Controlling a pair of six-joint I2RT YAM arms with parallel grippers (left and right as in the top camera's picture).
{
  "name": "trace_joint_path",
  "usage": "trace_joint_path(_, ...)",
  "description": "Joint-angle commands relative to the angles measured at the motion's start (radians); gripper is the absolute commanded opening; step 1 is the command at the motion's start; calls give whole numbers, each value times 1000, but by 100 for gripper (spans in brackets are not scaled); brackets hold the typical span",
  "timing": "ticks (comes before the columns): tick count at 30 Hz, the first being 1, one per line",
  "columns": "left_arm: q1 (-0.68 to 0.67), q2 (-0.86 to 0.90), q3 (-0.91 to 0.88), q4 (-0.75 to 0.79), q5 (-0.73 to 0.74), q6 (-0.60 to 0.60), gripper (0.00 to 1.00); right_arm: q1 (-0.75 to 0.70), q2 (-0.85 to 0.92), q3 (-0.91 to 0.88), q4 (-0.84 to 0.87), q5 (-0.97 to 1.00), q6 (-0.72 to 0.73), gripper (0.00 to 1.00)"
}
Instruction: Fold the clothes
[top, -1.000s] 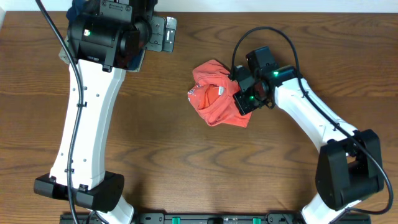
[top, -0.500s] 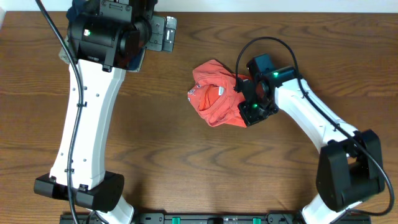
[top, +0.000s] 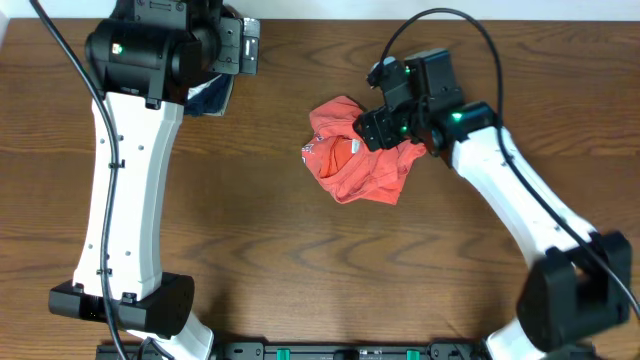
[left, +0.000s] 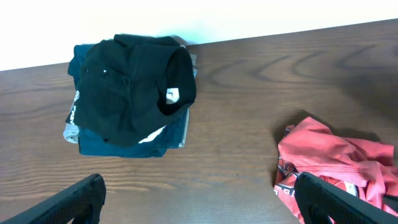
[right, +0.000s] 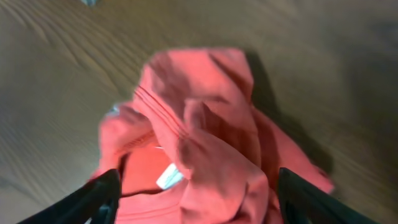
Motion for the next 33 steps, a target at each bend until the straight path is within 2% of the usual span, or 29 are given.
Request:
trace_joint_path(1, 3, 15, -5, -2, -4, 6, 98, 14, 102, 3, -1, -10, -36, 66)
trace_joint_path(3, 3, 15, -5, -2, -4, 6, 98, 14, 124, 3, 2, -9, -36, 51)
trace_joint_path(6, 3, 15, -5, -2, -4, 6, 98, -4, 115, 4, 31, -8, -19, 17)
trace_joint_path(9, 3, 15, -5, -2, -4, 6, 98, -40, 84, 16, 59, -9, 2, 1)
trace_joint_path(16, 3, 15, -5, -2, -4, 6, 98, -186, 40, 46, 96, -95, 14, 1)
trace_joint_path(21, 3, 15, -5, -2, -4, 6, 98, -269, 110, 45, 60, -122, 13, 1)
trace_joint_path(22, 3, 15, -5, -2, -4, 6, 98, -277, 126, 45, 49, -124, 13, 4)
trace_joint_path(23, 3, 15, -5, -2, -4, 6, 98, -284, 146, 45, 35, -125, 13, 14)
trace_joint_path(25, 3, 15, -5, -3, -4, 6, 98, -297, 176, 45, 4, -125, 13, 57)
trace_joint_path(26, 3, 15, -5, -3, -4, 6, 98, -304, 182, 45, -10, -125, 13, 76)
trace_joint_path(29, 3, 15, -5, -3, -4, 6, 98, -323, 172, 48, -33, -130, 14, 89)
trace_joint_path(33, 3, 15, -5, -6, -4, 6, 98, -326, 106, 82, -49, -186, 13, 91)
